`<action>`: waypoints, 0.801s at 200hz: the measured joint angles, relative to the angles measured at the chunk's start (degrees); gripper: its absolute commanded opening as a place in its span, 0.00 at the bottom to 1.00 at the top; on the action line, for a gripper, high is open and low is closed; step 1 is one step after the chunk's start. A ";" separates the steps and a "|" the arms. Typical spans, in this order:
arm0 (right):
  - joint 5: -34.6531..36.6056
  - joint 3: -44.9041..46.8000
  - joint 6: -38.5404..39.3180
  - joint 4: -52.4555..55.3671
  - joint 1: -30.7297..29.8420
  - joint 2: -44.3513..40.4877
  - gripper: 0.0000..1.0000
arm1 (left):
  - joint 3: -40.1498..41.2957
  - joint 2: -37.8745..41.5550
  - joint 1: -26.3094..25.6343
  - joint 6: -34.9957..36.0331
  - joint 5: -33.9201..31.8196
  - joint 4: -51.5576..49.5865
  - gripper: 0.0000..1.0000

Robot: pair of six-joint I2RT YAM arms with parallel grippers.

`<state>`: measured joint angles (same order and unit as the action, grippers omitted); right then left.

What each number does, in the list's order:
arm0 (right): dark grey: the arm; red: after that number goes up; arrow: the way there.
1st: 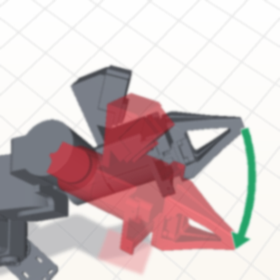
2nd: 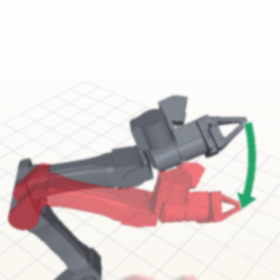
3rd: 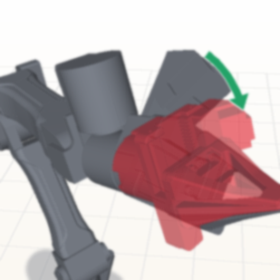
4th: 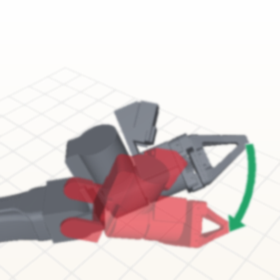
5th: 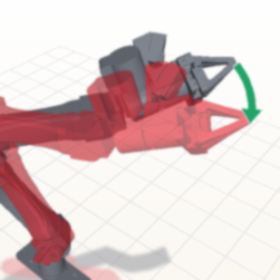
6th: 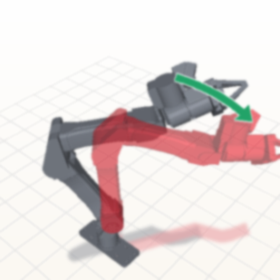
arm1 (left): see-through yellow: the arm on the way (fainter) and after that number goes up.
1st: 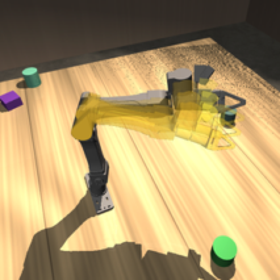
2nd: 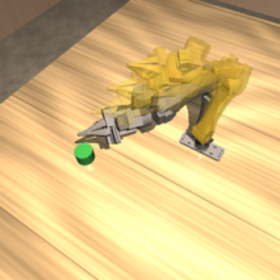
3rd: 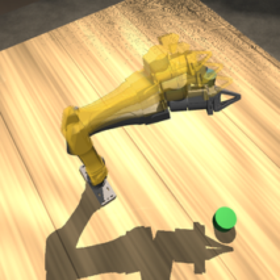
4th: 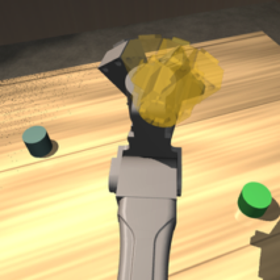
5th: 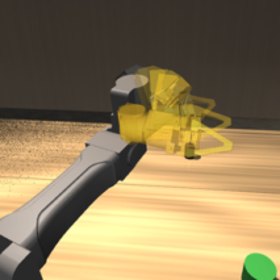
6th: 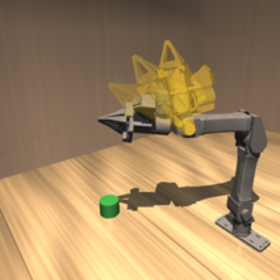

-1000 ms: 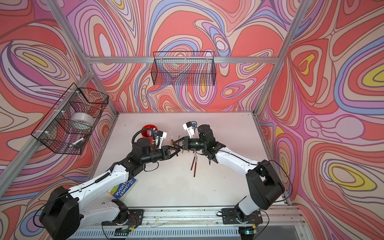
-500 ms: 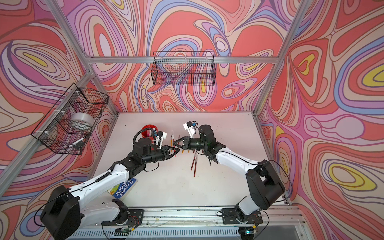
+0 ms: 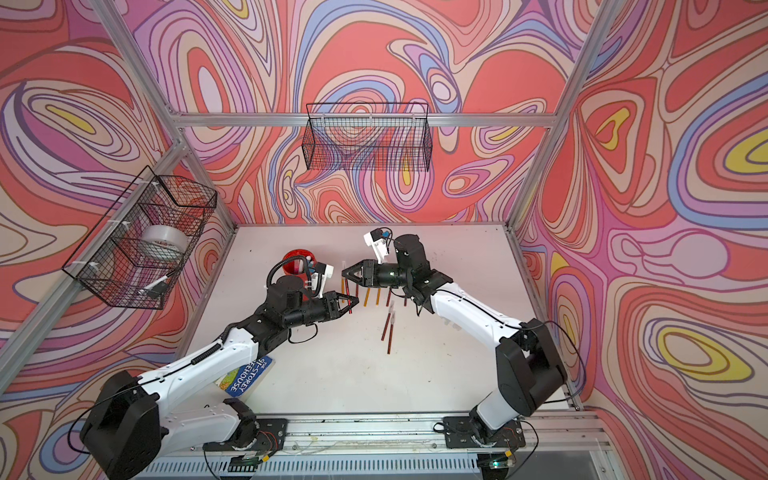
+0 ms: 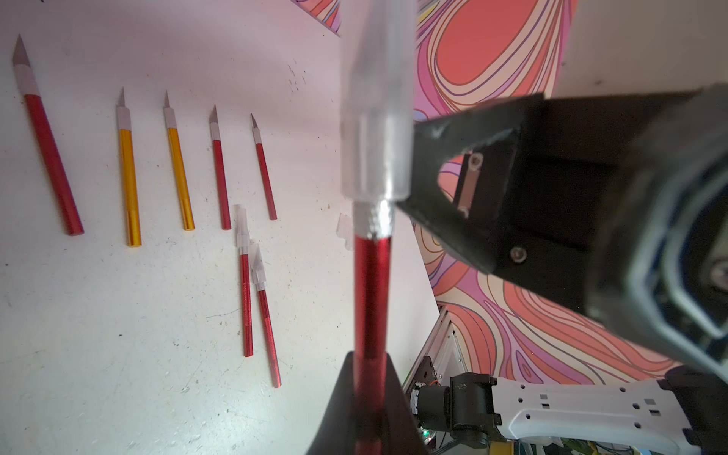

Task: Remove protective caps from carving knives
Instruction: Remove the protective sleeve from the carving knife.

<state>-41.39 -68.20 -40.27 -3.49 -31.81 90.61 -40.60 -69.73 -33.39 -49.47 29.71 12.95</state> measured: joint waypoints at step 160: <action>-0.37 -10.62 3.21 4.92 1.03 8.44 0.00 | 0.02 0.33 0.00 1.25 -0.35 -1.40 0.00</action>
<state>-41.76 -78.83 -37.06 1.43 -30.79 99.04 -40.58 -69.41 -33.39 -48.23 29.36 11.55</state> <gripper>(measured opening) 0.121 0.108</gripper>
